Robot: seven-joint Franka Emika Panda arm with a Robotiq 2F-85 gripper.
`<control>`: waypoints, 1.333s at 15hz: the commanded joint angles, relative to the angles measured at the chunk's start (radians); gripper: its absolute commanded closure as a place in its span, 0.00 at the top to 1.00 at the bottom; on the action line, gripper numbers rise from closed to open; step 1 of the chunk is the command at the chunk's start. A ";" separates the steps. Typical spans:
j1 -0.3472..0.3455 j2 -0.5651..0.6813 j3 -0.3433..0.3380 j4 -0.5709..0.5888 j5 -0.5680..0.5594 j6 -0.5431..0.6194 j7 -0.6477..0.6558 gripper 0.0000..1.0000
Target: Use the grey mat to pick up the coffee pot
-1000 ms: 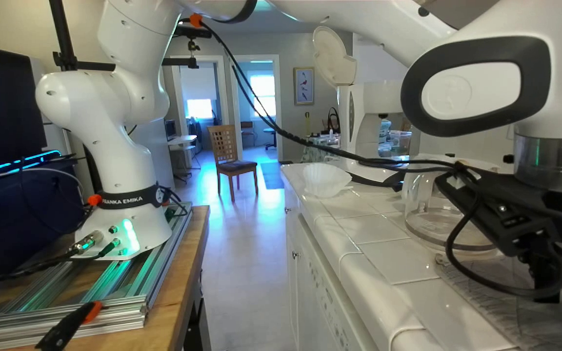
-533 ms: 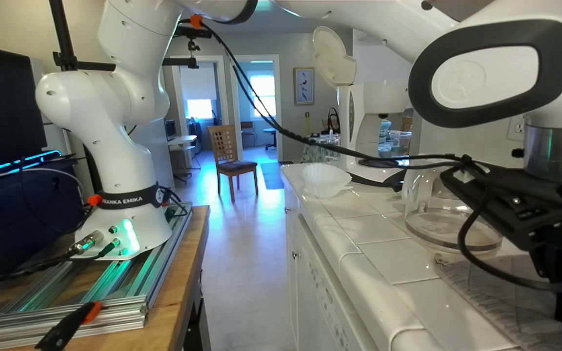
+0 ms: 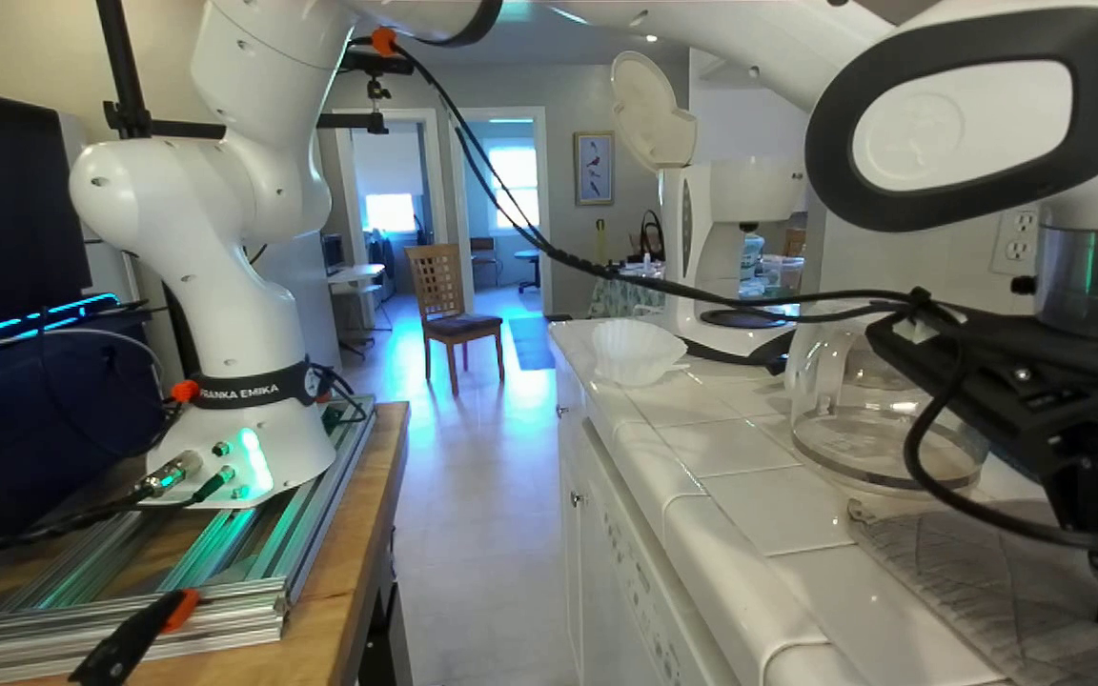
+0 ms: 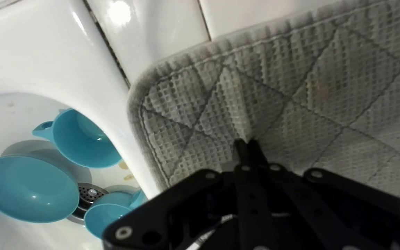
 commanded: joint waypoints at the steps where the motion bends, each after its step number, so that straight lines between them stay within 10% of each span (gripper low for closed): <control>1: 0.011 -0.060 -0.014 -0.040 -0.041 0.006 0.022 0.00; 20: 0.105 -0.422 -0.069 -0.261 -0.093 0.113 0.004 0.00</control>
